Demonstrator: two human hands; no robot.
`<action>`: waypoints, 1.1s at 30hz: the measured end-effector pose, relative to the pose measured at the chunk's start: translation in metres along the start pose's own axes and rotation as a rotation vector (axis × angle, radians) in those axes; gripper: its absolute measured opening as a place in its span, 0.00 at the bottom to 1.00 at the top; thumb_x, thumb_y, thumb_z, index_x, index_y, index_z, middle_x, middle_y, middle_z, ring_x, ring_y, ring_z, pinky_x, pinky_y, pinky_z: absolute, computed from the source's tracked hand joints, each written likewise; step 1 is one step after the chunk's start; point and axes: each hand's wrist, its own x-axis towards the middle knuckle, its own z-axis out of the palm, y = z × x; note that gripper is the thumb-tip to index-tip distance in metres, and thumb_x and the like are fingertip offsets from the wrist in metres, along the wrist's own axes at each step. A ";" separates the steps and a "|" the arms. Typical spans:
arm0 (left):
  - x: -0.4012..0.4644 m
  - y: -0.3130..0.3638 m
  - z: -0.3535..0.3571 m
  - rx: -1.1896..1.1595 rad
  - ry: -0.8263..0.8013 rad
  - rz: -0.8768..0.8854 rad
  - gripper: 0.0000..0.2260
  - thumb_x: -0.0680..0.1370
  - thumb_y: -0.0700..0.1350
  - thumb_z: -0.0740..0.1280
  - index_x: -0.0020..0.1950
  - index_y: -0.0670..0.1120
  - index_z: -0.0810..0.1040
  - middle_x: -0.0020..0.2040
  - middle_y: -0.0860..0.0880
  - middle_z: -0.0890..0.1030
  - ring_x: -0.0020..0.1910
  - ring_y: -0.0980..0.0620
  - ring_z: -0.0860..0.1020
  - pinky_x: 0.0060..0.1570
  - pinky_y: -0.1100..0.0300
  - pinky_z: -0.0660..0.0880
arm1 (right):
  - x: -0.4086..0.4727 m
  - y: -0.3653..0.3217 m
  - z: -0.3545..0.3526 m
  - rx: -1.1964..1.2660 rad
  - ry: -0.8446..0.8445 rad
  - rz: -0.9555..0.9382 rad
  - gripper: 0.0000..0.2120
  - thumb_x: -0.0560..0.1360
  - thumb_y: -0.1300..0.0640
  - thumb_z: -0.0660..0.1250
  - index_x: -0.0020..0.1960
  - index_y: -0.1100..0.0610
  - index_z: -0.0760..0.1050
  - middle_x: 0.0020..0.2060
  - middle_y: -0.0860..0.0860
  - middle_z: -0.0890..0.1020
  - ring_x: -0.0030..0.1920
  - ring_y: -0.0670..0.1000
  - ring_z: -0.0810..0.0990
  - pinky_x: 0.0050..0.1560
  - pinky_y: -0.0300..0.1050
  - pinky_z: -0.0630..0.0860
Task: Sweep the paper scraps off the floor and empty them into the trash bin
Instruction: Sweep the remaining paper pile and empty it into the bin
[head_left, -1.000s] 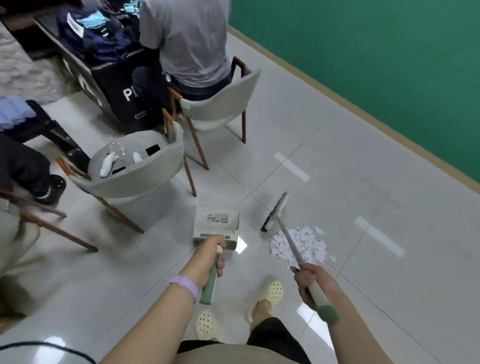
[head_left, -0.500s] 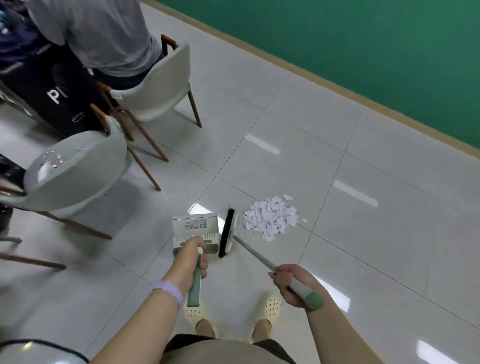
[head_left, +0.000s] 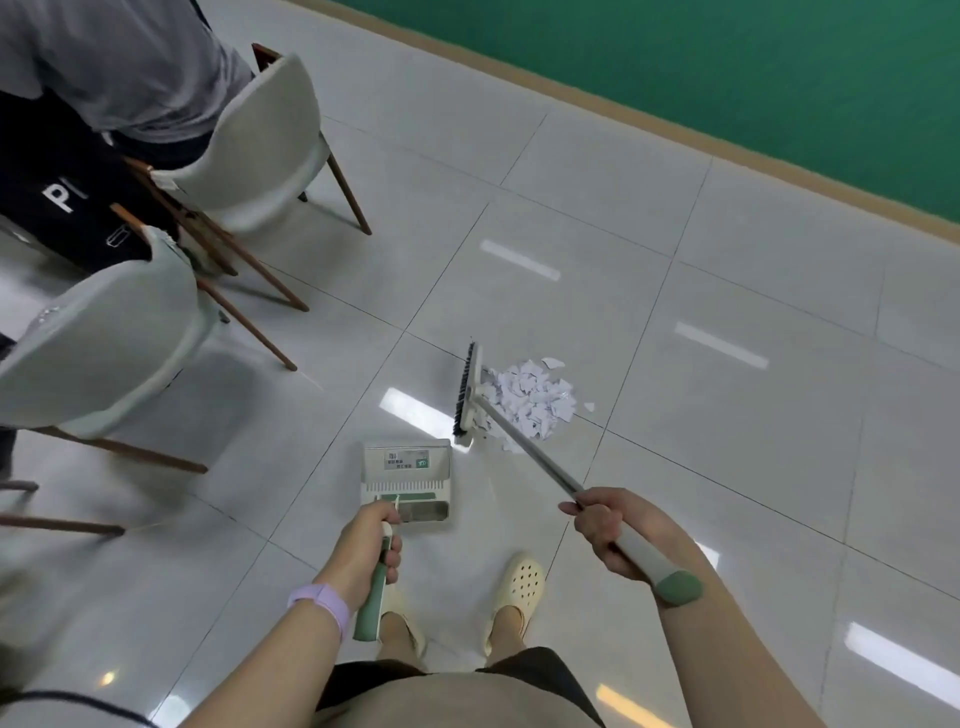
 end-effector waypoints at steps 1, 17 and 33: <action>0.001 0.001 0.005 0.043 -0.011 0.008 0.08 0.74 0.44 0.62 0.51 0.44 0.74 0.29 0.47 0.70 0.22 0.51 0.63 0.26 0.64 0.62 | -0.009 -0.004 -0.005 -0.022 0.007 -0.003 0.07 0.79 0.60 0.62 0.53 0.63 0.71 0.26 0.48 0.64 0.18 0.44 0.63 0.15 0.35 0.64; 0.030 0.054 0.061 0.605 0.064 0.234 0.11 0.73 0.47 0.72 0.37 0.46 0.72 0.30 0.50 0.72 0.25 0.52 0.68 0.22 0.69 0.60 | -0.035 -0.067 -0.001 -0.512 0.522 -0.395 0.08 0.80 0.59 0.66 0.45 0.62 0.71 0.22 0.51 0.66 0.19 0.48 0.63 0.17 0.37 0.62; 0.073 0.101 0.063 0.732 0.086 0.277 0.16 0.74 0.51 0.71 0.33 0.47 0.69 0.28 0.51 0.70 0.25 0.51 0.67 0.24 0.64 0.60 | 0.113 -0.097 0.026 -0.962 0.708 -0.087 0.17 0.83 0.54 0.54 0.66 0.63 0.67 0.28 0.55 0.72 0.25 0.51 0.69 0.26 0.40 0.71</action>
